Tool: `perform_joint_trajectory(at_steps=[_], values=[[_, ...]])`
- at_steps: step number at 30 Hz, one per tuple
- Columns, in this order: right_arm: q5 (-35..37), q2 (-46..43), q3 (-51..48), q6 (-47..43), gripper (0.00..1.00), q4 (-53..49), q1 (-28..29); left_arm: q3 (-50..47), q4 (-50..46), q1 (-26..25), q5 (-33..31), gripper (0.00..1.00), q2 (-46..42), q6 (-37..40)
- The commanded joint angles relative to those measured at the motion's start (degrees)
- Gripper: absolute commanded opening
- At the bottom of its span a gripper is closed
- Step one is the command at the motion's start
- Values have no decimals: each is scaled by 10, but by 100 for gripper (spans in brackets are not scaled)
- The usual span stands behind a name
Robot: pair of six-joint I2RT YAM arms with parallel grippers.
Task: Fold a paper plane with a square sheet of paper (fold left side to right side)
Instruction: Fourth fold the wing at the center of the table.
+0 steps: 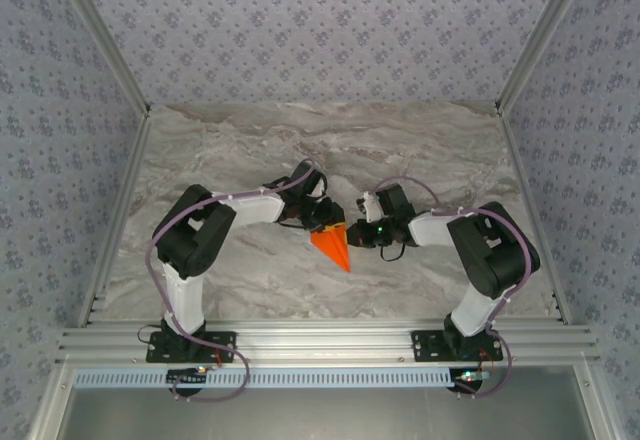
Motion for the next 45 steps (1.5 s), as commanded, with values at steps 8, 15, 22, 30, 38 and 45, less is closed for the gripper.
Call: perform_joint_trajectory(at_steps=[8,15,22,30,38,45], values=[[42,32,-3,-17,0,-68,10,-16,-17,-3,-18,24,14,11],[45,32,0,-21,0,-72,12,-29,-15,-3,-23,24,21,11],[35,27,8,-19,0,-71,12,-44,-14,-3,-29,24,19,12],[34,-35,38,-22,19,-104,-5,-72,-2,-3,-34,23,16,5],[10,-136,17,-23,26,-147,-13,-77,1,-3,-34,23,13,4],[-93,-138,0,28,21,-106,23,-76,-1,-3,-35,23,13,6]])
